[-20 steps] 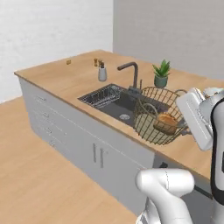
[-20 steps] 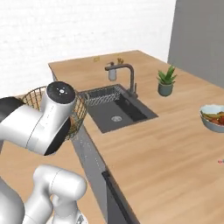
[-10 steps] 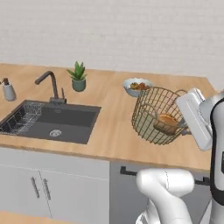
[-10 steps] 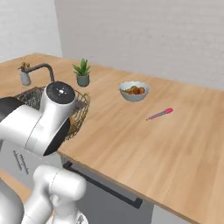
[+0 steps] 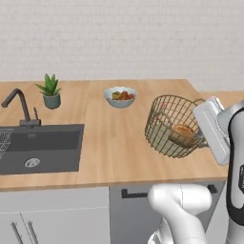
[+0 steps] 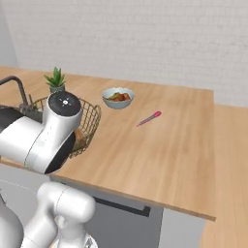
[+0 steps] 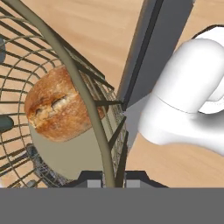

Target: Open the cabinet, pick up the bread from the cabinet and place it in the basket. Then move the basket to the dining counter.

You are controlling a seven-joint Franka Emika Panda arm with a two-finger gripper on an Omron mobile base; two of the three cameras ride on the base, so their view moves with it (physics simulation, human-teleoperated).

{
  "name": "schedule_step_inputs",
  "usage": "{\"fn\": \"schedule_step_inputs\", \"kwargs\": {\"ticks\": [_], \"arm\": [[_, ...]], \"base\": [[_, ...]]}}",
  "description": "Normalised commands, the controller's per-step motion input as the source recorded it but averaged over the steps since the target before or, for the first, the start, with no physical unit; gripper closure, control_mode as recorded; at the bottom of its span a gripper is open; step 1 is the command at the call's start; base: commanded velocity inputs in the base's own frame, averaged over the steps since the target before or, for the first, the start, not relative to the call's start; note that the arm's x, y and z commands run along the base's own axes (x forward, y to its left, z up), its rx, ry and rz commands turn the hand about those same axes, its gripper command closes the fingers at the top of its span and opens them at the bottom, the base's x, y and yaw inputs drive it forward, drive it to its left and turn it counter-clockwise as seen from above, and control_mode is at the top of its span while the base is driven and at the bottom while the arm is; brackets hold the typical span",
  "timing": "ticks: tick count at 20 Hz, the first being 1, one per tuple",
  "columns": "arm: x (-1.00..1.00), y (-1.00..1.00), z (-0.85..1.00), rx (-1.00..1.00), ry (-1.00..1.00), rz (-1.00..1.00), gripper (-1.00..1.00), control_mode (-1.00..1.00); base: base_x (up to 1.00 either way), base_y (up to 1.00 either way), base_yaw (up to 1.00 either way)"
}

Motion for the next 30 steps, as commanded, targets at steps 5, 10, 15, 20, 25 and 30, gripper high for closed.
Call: {"fn": "schedule_step_inputs", "kwargs": {"ticks": [5, 10, 15, 20, 25, 30], "arm": [[0.00, 0.00, 0.00, 0.00, 0.00, 0.00, 1.00, 1.00], [0.00, 0.00, 0.00, 0.00, 0.00, 0.00, 1.00, 1.00], [0.39, 0.01, 0.00, 0.00, 0.00, 0.00, 1.00, -1.00], [0.92, 0.01, -0.13, -0.02, 0.07, 0.00, 1.00, -1.00], [0.91, 0.18, -0.63, -0.20, 0.02, 0.00, 1.00, -1.00], [0.75, 0.06, -0.92, -0.07, 0.01, 0.00, 1.00, -1.00]], "base": [[0.42, 0.59, -0.27], [0.34, 0.29, -0.13], [0.17, 0.04, -0.01], [0.00, 0.00, 0.00], [0.00, 0.00, 0.00], [0.00, 0.00, 0.00]]}}
